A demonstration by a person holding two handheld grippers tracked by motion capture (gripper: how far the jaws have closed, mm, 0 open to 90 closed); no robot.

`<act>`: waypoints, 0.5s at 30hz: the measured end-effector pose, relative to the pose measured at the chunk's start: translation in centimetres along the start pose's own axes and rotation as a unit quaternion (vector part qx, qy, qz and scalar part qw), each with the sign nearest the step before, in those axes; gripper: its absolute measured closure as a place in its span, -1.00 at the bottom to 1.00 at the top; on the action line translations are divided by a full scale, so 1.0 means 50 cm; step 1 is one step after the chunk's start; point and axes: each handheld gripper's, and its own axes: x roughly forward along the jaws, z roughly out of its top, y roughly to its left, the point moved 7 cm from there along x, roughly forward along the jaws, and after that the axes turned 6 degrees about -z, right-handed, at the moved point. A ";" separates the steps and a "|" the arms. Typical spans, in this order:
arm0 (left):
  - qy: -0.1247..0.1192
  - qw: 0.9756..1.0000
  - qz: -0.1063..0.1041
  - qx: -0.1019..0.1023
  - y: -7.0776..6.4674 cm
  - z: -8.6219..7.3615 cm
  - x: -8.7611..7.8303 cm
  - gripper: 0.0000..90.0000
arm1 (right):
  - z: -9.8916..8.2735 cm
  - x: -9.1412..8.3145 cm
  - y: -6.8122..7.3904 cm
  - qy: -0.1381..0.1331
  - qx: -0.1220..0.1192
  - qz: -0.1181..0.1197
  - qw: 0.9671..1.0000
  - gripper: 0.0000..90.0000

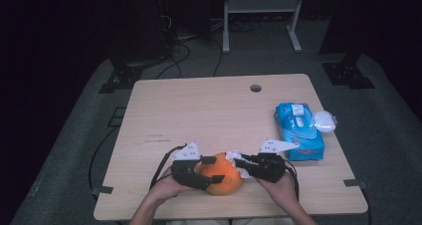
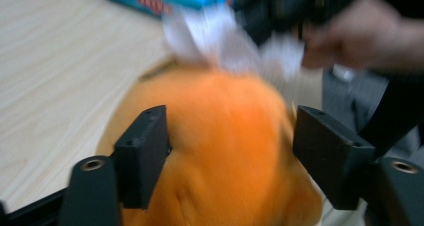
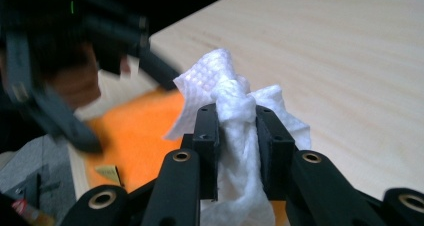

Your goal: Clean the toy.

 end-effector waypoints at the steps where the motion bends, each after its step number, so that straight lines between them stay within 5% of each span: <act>1: 0.001 1.000 0.018 -0.006 0.007 0.002 0.001 -0.44 | -0.005 -0.002 0.006 0.004 -0.005 0.006 1.000 0.63; 5: 0.030 0.999 0.015 -0.011 0.008 -0.019 0.020 -0.44 | -0.008 -0.023 0.031 0.014 -0.026 0.022 0.999 0.62; 10: 0.053 0.998 -0.004 0.015 -0.016 -0.022 0.030 -0.38 | 0.008 -0.033 0.009 -0.001 -0.018 0.006 1.000 0.62; 15: 0.042 0.999 0.002 0.005 -0.016 -0.010 0.028 -0.53 | -0.009 -0.025 0.007 0.010 -0.016 0.004 1.000 0.62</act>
